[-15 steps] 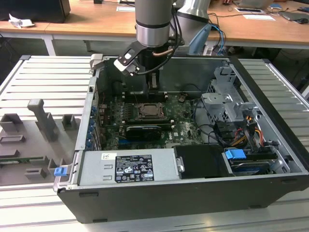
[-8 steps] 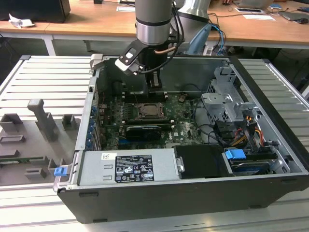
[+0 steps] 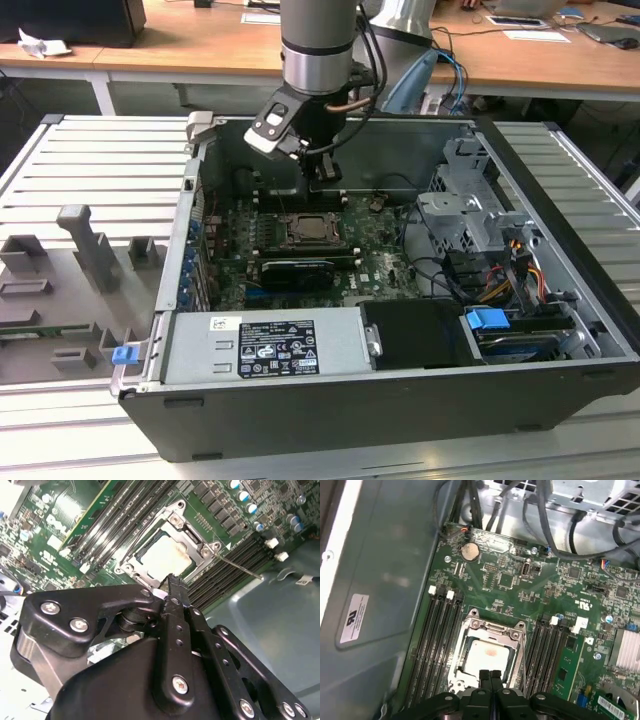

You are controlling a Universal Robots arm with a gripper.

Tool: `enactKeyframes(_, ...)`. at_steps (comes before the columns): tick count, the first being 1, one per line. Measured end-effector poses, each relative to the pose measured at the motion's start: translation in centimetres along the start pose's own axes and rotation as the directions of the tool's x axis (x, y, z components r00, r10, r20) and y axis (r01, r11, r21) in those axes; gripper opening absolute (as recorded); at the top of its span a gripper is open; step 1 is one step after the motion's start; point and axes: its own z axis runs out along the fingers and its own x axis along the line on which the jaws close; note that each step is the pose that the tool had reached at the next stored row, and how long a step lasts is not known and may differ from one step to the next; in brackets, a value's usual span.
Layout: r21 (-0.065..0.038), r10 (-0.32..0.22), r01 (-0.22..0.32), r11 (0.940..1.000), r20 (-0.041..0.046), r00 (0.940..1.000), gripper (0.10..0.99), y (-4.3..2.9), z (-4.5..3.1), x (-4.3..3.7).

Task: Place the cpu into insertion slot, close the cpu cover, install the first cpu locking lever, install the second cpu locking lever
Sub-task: 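Install the first cpu locking lever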

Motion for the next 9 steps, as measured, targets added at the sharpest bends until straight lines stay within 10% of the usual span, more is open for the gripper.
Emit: enactKeyframes(9,0.003,-0.173,0.173,0.9850,-0.0090,0.9849,0.106,0.00,0.08,0.00)
